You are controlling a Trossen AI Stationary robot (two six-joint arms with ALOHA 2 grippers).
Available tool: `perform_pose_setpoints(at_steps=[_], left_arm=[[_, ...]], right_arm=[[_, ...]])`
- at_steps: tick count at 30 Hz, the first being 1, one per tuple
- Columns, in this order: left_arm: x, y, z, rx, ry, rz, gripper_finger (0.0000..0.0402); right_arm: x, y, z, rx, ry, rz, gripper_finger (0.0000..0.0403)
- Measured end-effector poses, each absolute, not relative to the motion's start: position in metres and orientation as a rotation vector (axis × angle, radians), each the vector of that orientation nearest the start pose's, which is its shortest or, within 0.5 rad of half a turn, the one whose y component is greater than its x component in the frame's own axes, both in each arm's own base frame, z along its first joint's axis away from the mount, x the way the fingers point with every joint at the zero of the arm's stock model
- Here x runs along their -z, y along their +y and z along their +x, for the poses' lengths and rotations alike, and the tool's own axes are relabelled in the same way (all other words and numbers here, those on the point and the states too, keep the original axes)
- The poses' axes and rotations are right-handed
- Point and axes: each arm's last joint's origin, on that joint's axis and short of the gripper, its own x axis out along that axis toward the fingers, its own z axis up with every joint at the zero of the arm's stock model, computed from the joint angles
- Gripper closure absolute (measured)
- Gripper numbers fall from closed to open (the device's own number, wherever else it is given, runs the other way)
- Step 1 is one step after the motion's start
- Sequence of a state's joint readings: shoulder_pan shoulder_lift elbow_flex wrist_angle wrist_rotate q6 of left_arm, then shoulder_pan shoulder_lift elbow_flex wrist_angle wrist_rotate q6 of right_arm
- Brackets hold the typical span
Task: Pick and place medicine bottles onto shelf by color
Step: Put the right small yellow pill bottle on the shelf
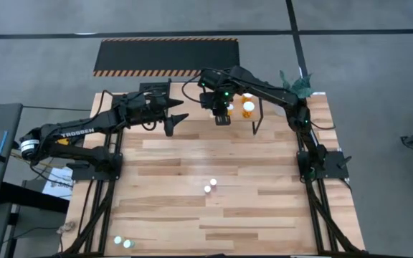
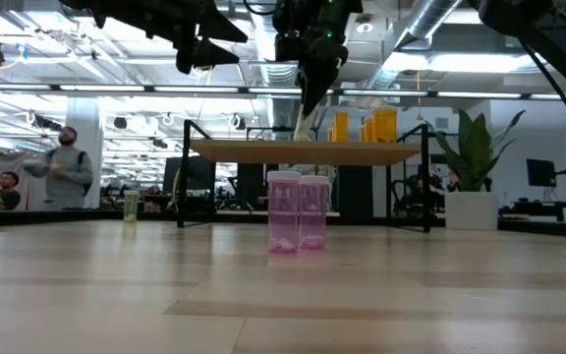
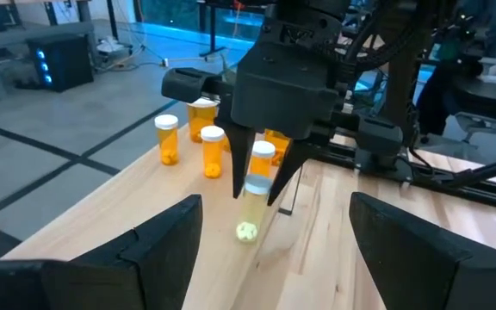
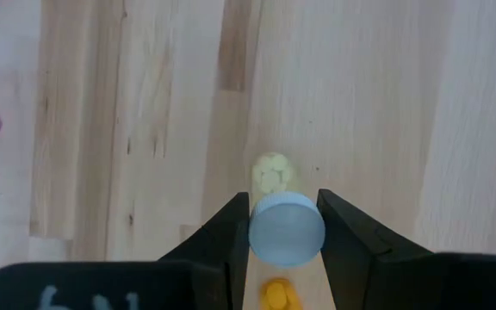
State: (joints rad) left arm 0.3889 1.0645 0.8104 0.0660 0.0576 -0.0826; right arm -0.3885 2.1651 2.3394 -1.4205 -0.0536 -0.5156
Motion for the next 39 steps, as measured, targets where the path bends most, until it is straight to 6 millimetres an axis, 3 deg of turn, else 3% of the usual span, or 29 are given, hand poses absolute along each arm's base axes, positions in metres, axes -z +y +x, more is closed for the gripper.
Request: perform_pose_setpoints(at_steps=[16, 23, 29, 32, 39], left_arm=[[-0.313, 0.089, 0.222, -0.321, 0.172, -0.117, 0.012], [-0.312, 0.091, 0.221, -0.331, 0.181, -0.102, 0.012], [-0.312, 0.097, 0.219, -0.33, 0.186, -0.075, 0.012], [-0.306, 0.104, 0.227, -0.312, 0.189, -0.077, 0.012], [-0.274, 0.126, 0.275, -0.166, 0.198, -0.14, 0.0131]], right_arm=[[-0.334, -0.163, 0.402, 0.003, 1.214, -0.178, 0.0157], [-0.352, -0.16, 0.391, 0.032, 1.187, -0.204, 0.0143], [-0.386, -0.149, 0.365, 0.045, 1.139, -0.221, 0.0143], [-0.41, -0.14, 0.344, 0.057, 1.101, -0.233, 0.0143], [-0.46, -0.116, 0.281, 0.137, 1.042, -0.145, 0.0148]])
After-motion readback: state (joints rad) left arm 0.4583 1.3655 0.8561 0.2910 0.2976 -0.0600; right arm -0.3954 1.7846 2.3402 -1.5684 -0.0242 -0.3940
